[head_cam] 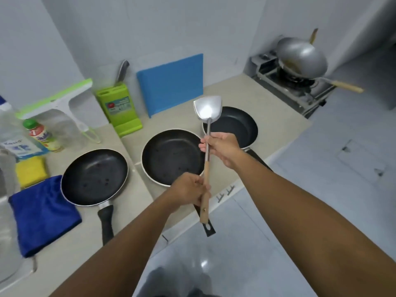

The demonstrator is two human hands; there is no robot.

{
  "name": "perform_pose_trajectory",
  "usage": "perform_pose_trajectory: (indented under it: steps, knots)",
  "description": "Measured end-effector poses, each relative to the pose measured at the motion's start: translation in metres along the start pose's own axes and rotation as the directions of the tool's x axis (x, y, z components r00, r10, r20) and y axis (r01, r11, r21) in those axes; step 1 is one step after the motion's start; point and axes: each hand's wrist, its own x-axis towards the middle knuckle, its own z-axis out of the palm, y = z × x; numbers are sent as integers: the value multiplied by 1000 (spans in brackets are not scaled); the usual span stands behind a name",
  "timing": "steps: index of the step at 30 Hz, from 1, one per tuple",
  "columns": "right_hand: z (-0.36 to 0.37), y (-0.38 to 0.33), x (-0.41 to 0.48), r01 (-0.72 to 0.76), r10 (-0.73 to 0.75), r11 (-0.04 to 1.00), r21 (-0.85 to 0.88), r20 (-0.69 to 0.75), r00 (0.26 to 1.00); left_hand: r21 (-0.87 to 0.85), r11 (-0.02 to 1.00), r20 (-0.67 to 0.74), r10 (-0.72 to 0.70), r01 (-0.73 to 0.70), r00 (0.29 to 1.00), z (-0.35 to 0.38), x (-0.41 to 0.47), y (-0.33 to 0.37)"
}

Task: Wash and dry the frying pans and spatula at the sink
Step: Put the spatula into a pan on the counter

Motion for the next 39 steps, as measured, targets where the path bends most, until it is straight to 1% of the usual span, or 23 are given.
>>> perform_pose_trajectory:
  steps: [3, 5, 9, 15, 19, 21, 23, 26, 29, 34, 36, 39]
  knots:
    - [-35, -3, 24, 7, -7, 1000, -6, -67, 998, 0, 999, 15, -41, 41, 999, 31, 34, 21]
    - [-55, -2, 45, -7, 5, 1000, -27, -81, 997, -1, 998, 30, -61, 61, 998, 45, 59, 32]
    - [-89, -1, 95, -57, 39, 984, -169, -107, 993, -8, 994, 55, -104, 105, 993, 66, 114, 42]
    - [-117, 6, 167, -124, 100, 959, -256, -105, 989, -86, 979, 65, -182, 187, 981, 91, 185, 48]
    - [-128, 11, 207, -188, 159, 907, -377, -108, 981, -165, 957, 41, -234, 238, 971, 114, 217, 55]
    - [-135, 15, 229, -205, 186, 862, -464, -87, 979, -181, 949, 39, -254, 257, 966, 126, 232, 59]
    - [-142, 21, 248, -194, 213, 806, -559, -32, 977, -192, 941, 32, -279, 279, 960, 136, 243, 61]
    - [-150, 30, 271, -159, 234, 758, -633, 36, 972, -225, 923, -16, -324, 312, 946, 147, 256, 62]
    - [-158, 34, 285, -129, 243, 745, -654, 86, 966, -278, 901, -68, -364, 333, 929, 153, 266, 66]
    - [-168, 31, 299, -109, 278, 750, -652, 162, 947, -359, 872, -95, -389, 333, 916, 163, 274, 72]
    - [-169, 32, 301, -93, 267, 755, -649, 174, 948, -391, 862, -104, -390, 323, 915, 168, 276, 72]
    - [-170, 37, 301, -59, 220, 772, -633, 179, 959, -392, 865, -121, -385, 313, 915, 173, 276, 71]
